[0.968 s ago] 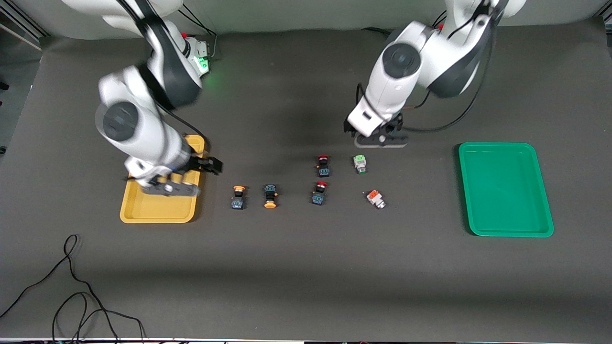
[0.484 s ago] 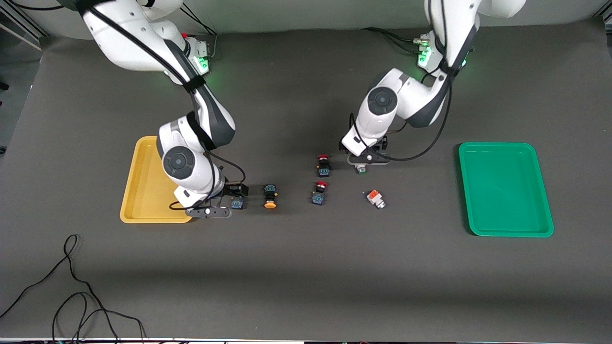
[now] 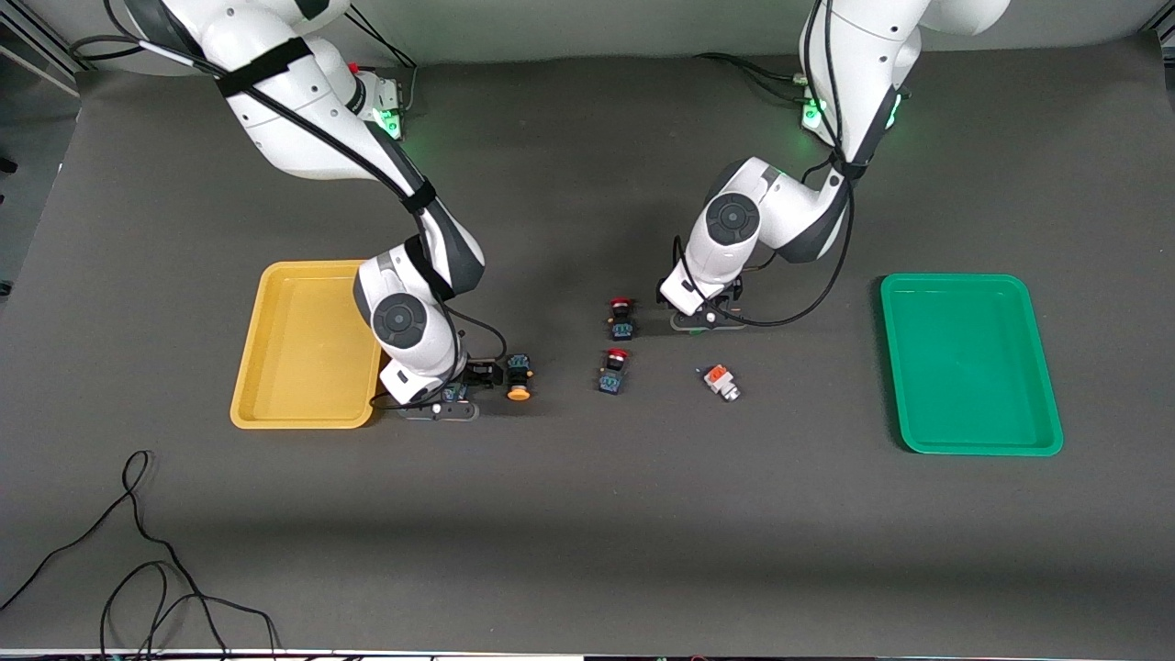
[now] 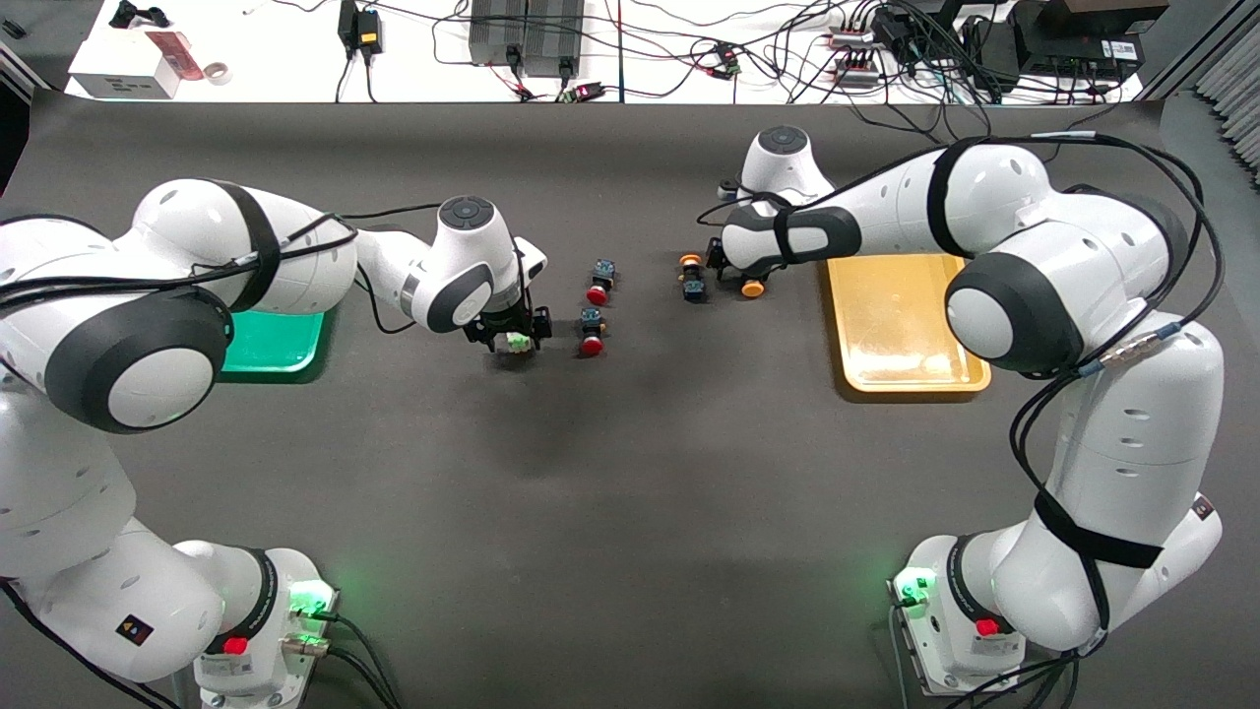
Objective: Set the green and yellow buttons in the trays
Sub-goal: 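Grasp the yellow button and the green button with the right and left grippers, then move both held buttons over their matching trays with the right and left grippers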
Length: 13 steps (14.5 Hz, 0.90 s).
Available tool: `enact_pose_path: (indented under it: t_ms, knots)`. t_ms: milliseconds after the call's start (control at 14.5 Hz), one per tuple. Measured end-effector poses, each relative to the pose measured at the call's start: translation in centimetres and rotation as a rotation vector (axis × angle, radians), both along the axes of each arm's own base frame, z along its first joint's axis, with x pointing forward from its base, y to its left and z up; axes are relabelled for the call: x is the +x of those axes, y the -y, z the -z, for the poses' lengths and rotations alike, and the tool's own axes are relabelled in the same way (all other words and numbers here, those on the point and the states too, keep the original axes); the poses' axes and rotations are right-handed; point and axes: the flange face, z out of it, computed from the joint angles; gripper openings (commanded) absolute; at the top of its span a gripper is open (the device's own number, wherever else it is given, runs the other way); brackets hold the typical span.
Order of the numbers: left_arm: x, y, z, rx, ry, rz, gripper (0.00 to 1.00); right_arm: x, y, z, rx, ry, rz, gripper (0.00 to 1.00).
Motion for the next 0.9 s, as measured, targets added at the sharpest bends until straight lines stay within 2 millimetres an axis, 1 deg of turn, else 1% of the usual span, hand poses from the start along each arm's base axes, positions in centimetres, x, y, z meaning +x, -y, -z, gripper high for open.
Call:
enact_pose_path:
  t_ms: [69,276,346,415,484,553,622,691,760,829,899]
  knots:
    - [0.2,0.0,-0.2,-0.001,0.004,-0.014,0.13,0.2,0.2,-0.1,-0.002,0.003,0.002,0.00]
    - [1.1,0.0,-0.8,-0.008,0.016,-0.039,0.13,0.8,0.8,-1.0,-0.008,0.013,0.012,0.00]
    - [1.6,0.1,-1.2,-0.009,0.018,-0.046,0.12,1.2,1.4,-1.8,-0.030,0.000,0.011,0.00]
    - [2.5,0.1,-1.9,-0.003,0.008,-0.056,0.13,1.7,1.9,-3.3,-0.061,-0.017,0.004,0.00]
    - [3.8,0.0,-3.4,0.010,-0.014,-0.069,0.13,2.2,2.5,-5.6,-0.091,-0.034,0.001,0.00]
    - [5.7,-0.3,-5.8,0.024,-0.041,-0.086,0.13,2.6,3.2,-8.7,-0.110,-0.044,0.003,0.00]
    - [7.7,-0.9,-9.0,0.033,-0.060,-0.107,0.13,2.9,4.3,-11.9,-0.120,-0.046,0.004,0.00]
    - [9.5,-1.7,-12.7,0.035,-0.070,-0.129,0.13,3.1,5.9,-15.2,-0.126,-0.049,0.000,0.00]
    - [11.0,-2.9,-16.2,0.033,-0.075,-0.151,0.13,3.1,7.8,-18.0,-0.130,-0.054,-0.008,0.00]
    - [12.1,-4.4,-19.3,0.028,-0.079,-0.166,0.13,3.1,10.1,-20.1,-0.130,-0.057,-0.022,0.00]
    - [12.9,-6.5,-21.8,0.019,-0.091,-0.168,0.13,3.1,12.6,-21.5,-0.122,-0.061,-0.040,0.00]
